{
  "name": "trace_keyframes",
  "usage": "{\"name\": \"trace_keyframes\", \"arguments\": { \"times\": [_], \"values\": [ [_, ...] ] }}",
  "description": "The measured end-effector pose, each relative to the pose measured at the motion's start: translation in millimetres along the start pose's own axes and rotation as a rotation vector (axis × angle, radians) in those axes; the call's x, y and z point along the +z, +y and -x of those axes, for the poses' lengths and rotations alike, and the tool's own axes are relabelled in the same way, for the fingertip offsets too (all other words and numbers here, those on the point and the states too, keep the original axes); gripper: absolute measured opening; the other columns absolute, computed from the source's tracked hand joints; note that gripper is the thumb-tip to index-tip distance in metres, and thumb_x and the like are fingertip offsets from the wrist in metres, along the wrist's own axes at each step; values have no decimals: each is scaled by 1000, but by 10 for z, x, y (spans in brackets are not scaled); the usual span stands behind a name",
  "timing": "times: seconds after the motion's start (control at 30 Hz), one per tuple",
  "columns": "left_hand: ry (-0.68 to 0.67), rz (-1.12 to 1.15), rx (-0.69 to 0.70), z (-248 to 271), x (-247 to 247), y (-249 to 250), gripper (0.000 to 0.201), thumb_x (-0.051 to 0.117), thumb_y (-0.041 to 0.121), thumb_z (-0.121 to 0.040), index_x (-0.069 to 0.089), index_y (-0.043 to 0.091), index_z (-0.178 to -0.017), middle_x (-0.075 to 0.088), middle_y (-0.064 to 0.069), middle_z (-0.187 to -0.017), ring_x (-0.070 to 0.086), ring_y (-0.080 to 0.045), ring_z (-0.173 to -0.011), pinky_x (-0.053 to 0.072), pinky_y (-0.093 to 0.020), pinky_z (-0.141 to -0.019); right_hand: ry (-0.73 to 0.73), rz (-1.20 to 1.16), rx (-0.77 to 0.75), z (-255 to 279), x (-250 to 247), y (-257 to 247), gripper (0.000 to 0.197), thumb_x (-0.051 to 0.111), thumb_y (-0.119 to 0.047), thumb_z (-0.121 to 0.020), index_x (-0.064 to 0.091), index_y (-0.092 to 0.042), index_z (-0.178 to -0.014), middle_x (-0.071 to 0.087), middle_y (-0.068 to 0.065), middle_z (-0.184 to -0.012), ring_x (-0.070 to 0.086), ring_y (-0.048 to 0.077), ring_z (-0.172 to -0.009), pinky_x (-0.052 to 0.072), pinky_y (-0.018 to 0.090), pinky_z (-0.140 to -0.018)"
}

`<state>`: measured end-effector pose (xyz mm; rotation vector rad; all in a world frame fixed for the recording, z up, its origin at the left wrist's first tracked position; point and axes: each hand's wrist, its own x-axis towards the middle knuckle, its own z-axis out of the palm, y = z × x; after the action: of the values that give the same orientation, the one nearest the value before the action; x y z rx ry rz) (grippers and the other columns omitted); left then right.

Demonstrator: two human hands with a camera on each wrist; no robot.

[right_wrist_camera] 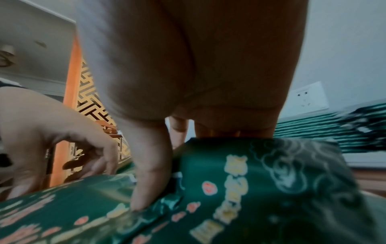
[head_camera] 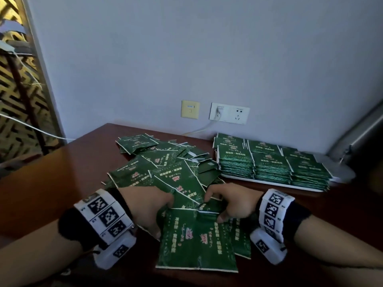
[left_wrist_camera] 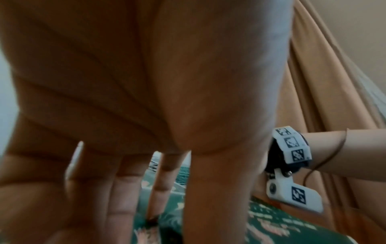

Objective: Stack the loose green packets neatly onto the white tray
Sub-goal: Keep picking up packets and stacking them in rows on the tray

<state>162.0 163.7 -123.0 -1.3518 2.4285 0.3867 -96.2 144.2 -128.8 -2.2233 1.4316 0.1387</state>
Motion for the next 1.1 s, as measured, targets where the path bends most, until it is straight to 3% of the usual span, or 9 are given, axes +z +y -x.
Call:
{"name": "trace_keyframes", "arguments": {
  "times": [0.07, 0.13, 0.3, 0.5, 0.6, 0.7, 0.87, 0.97, 1.1],
  "values": [
    [-15, -38, 34, -105, 29, 175, 73, 82, 45, -75, 41, 22, -131, 59, 0, -105, 50, -15, -88, 44, -32, -74, -12, 14, 27, 105, -38, 146, 55, 82, -11, -77, 54, -31, -121, 58, -7, -112, 60, 15, -103, 52, 29, -88],
    [-9, -50, 72, -225, 53, 348, 71, 81, 45, -76, 40, 21, -129, 57, 1, -98, 52, -18, -88, 49, -39, -77, -21, 8, 59, 217, -71, 294, 53, 81, -7, -77, 55, -31, -117, 60, -5, -112, 62, 17, -102, 54, 32, -88],
    [-6, -61, 179, -522, -7, 788, 68, 79, 42, -79, 42, 17, -130, 61, -6, -114, 49, -19, -88, 42, -34, -75, -25, -36, 150, 486, -111, 682, 53, 80, -5, -77, 56, -32, -116, 61, -4, -111, 63, 19, -102, 55, 39, -91],
    [6, -64, 235, -741, -184, 1132, 69, 78, 42, -82, 43, 21, -138, 60, -5, -123, 58, -23, -108, 47, -34, -87, 72, 64, 251, 751, -199, 1084, 56, 81, -7, -75, 56, -31, -119, 54, -5, -119, 56, 16, -107, 48, 31, -93],
    [34, -35, 162, -668, -433, 923, 76, 81, 39, -78, 42, 30, -143, 54, 1, -129, 54, -19, -115, 46, -36, -96, 122, 166, 275, 789, -270, 1115, 60, 83, -19, -74, 54, -33, -125, 45, -4, -122, 46, 17, -114, 44, 31, -94],
    [91, -94, -34, -578, -626, 520, 96, 88, 42, -67, 34, 38, -146, 40, 0, -142, 40, -25, -133, 40, -49, -107, 157, 95, 205, 715, -255, 892, 66, 83, -36, -75, 48, -37, -131, 44, -6, -130, 43, 18, -122, 41, 37, -104],
    [-27, -124, -202, -509, -478, 127, 122, 88, 50, -59, 8, 53, -151, 17, -3, -162, 27, -34, -145, 30, -64, -112, 13, 171, 27, 343, -48, 359, 97, 78, -62, -69, 24, -46, -149, 23, -5, -157, 22, 26, -143, 27, 55, -115],
    [-12, -119, -205, -499, -336, 141, 122, 86, 56, -59, 3, 57, -148, 29, -1, -155, 39, -31, -137, 38, -60, -109, -77, 234, -21, 135, 117, 181, 105, 79, -60, -68, 16, -47, -151, 14, -3, -163, 19, 30, -148, 24, 56, -117],
    [-10, -172, -220, -483, -218, 357, 120, 83, 57, -65, 0, 52, -151, 25, -7, -155, 31, -36, -141, 37, -58, -110, -91, 196, -66, 143, 119, 211, 100, 87, -41, -69, 29, -37, -150, 31, 0, -154, 37, 26, -139, 36, 46, -114]
  ]
}}
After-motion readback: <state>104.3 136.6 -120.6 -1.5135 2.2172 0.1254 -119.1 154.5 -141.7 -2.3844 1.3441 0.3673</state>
